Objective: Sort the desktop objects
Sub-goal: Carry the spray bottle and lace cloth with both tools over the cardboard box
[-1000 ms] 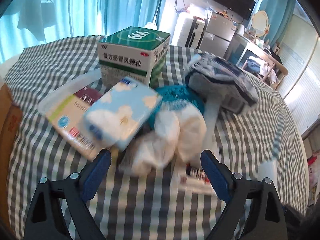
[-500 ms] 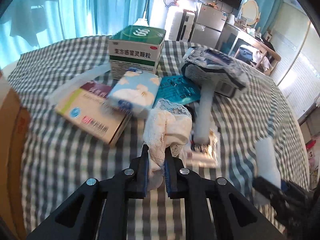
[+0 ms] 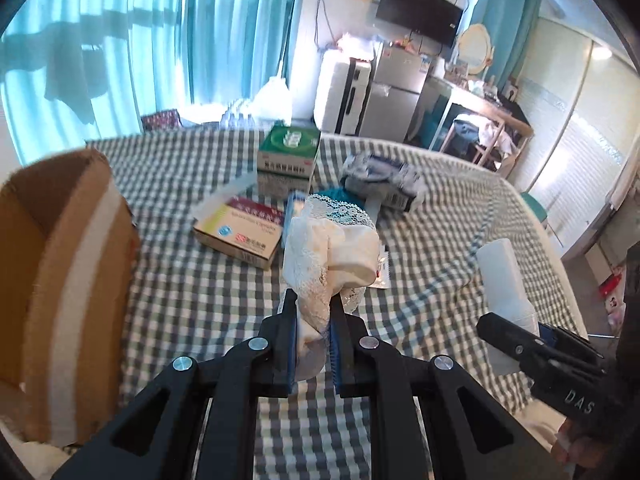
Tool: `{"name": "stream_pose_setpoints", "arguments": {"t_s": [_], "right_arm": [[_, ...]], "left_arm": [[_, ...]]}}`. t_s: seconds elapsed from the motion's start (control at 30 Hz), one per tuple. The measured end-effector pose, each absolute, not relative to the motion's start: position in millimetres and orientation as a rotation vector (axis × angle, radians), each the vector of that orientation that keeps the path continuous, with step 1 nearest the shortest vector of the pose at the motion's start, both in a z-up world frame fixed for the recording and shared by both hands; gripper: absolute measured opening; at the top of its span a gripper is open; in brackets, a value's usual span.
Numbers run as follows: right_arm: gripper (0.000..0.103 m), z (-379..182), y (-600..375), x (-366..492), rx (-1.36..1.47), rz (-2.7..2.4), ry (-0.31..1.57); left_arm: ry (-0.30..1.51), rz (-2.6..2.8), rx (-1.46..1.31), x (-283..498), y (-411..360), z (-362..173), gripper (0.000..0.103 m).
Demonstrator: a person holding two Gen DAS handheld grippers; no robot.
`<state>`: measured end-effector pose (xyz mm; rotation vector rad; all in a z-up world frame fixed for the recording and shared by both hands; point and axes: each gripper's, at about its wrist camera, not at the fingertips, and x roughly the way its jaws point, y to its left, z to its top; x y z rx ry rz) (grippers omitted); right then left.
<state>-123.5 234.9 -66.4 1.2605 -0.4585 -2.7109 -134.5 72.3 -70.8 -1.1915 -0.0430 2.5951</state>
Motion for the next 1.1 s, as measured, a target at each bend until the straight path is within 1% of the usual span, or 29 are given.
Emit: {"name": "stream_pose_setpoints", "arguments": {"t_s": [0.3, 0.57, 0.8, 1.1], "right_arm": [[0.045, 2, 184, -88, 1.069, -2.722, -0.329], [0.045, 40, 134, -71, 0.963, -2.685, -0.218], [0.045, 55, 70, -71, 0.914, -2.592, -0.158], [0.045, 53, -9, -94, 0.896, -2.457, -0.078]], "left_arm": [[-0.029, 2.682, -1.084, -94, 41, -12, 0.013], [-0.076, 2.762, -0.999, -71, 3, 28, 0.013], [-0.102, 2.85, -0.996, -63, -43, 35, 0.013], [-0.165, 2.982, -1.055, -70, -121, 20, 0.013]]}}
